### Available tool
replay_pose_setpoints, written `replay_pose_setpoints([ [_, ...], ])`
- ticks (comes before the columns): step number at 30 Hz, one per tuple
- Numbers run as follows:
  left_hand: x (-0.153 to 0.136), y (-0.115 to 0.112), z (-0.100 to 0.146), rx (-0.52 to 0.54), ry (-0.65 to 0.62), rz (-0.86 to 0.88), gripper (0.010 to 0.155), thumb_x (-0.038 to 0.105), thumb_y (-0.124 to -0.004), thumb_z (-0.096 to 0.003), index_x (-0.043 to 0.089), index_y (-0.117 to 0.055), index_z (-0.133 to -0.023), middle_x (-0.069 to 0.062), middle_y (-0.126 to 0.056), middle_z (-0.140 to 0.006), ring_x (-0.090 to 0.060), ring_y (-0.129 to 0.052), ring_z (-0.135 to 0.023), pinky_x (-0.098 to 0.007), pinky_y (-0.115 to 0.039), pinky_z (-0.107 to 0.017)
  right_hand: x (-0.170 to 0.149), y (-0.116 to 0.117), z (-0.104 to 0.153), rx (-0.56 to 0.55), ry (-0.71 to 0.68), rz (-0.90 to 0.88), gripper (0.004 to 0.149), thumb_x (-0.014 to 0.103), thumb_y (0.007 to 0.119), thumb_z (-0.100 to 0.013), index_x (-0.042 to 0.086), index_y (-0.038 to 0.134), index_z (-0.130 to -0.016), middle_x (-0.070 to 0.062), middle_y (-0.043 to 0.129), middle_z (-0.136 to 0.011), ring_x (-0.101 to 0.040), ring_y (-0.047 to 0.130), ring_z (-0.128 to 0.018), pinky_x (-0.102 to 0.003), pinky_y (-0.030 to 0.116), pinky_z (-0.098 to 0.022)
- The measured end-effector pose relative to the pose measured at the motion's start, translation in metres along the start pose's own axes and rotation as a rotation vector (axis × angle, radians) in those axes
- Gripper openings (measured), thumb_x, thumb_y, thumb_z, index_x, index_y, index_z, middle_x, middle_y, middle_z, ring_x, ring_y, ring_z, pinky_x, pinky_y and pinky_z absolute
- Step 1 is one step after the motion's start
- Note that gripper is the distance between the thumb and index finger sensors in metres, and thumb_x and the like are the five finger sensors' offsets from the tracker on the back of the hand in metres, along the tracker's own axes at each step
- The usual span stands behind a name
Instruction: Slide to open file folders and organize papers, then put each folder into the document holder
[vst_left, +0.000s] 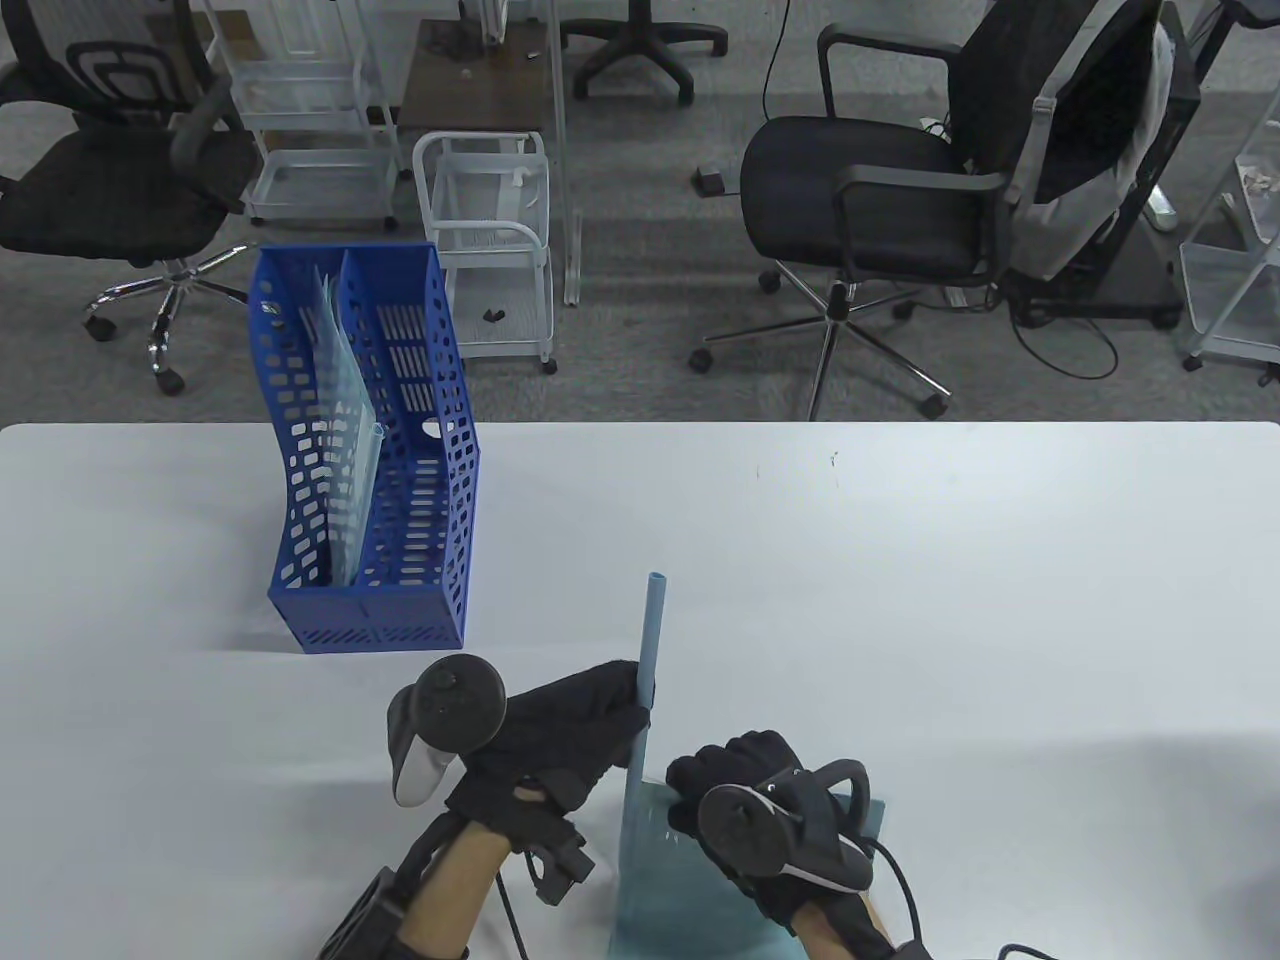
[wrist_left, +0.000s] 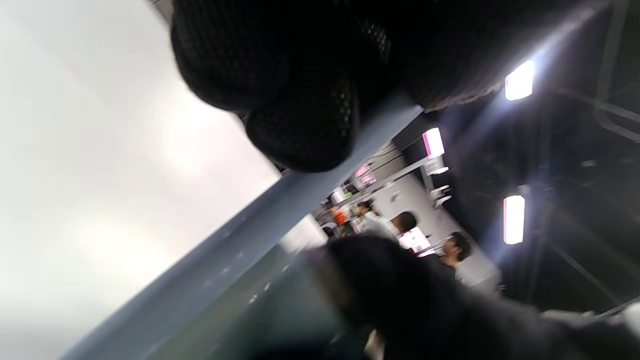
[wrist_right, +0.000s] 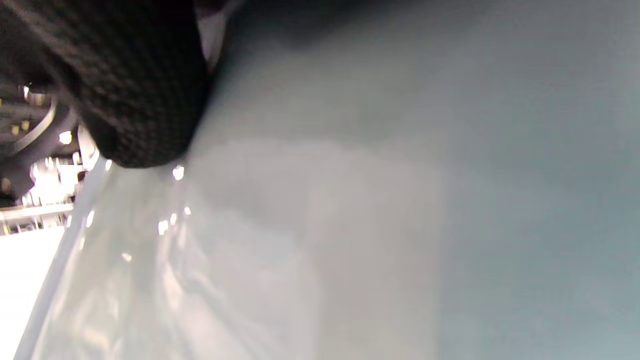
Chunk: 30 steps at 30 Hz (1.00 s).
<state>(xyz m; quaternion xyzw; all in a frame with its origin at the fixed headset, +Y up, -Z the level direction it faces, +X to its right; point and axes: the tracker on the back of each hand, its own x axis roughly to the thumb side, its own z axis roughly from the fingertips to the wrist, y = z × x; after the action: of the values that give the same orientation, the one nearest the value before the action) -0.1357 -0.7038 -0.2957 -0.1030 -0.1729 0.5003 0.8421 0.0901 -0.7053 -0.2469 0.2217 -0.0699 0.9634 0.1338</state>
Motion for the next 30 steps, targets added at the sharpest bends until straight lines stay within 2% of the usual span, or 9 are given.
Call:
replay_pose_setpoints([
  [7,-0.01,-0.02,-0.005,-0.186,0.172,0.013,0.048,0.045,-0.09,-0.0438,0.031,-0.092,-0.09,0.002,-0.102,-0.076,-0.014,-0.111,-0.04,-0.034,-0.094,-0.035,-0.034,-0.008,0.002,0.012,0.106,-0.352,0.042,0.047,0.089,-0.032,0.029,0.091,-0.07,0.006,0.102,-0.052,-0.016,0.099,-0.038,-0.047,0.083,-0.059],
  [9,-0.007,-0.024,-0.004,-0.22,0.184,0.01,0.048,0.044,-0.089,-0.0444,0.03,-0.092,-0.09,0.0,-0.101,-0.076,-0.015,-0.11,-0.041,-0.035,-0.093,-0.035,-0.043,-0.01,0.002,0.01,0.137,-0.43,0.041,0.047,0.089,-0.032,0.028,0.092,-0.069,0.005,0.103,-0.051,-0.016,0.099,-0.037,-0.047,0.083,-0.059],
  [13,0.001,-0.031,-0.002,-0.253,0.195,-0.043,0.048,0.044,-0.089,-0.0443,0.028,-0.092,-0.089,-0.002,-0.101,-0.074,-0.015,-0.11,-0.039,-0.035,-0.093,-0.034,-0.062,-0.013,0.006,-0.063,0.224,-0.532,0.041,0.047,0.089,-0.033,0.028,0.093,-0.069,0.005,0.103,-0.05,-0.016,0.099,-0.036,-0.047,0.083,-0.058],
  [21,0.014,-0.043,0.004,-0.267,0.19,-0.16,0.048,0.044,-0.089,-0.0439,0.027,-0.093,-0.088,-0.003,-0.101,-0.072,-0.015,-0.109,-0.038,-0.036,-0.092,-0.033,-0.083,-0.027,0.019,-0.231,0.36,-0.579,0.04,0.047,0.088,-0.034,0.028,0.093,-0.068,0.005,0.103,-0.048,-0.016,0.099,-0.034,-0.046,0.084,-0.056],
  [30,0.015,-0.046,0.003,-0.36,0.213,-0.181,0.048,0.044,-0.089,-0.0443,0.026,-0.093,-0.088,-0.004,-0.1,-0.073,-0.016,-0.108,-0.039,-0.037,-0.092,-0.034,-0.097,-0.031,0.026,-0.288,0.44,-0.617,0.039,0.047,0.088,-0.034,0.027,0.093,-0.068,0.004,0.103,-0.048,-0.016,0.099,-0.034,-0.046,0.084,-0.055],
])
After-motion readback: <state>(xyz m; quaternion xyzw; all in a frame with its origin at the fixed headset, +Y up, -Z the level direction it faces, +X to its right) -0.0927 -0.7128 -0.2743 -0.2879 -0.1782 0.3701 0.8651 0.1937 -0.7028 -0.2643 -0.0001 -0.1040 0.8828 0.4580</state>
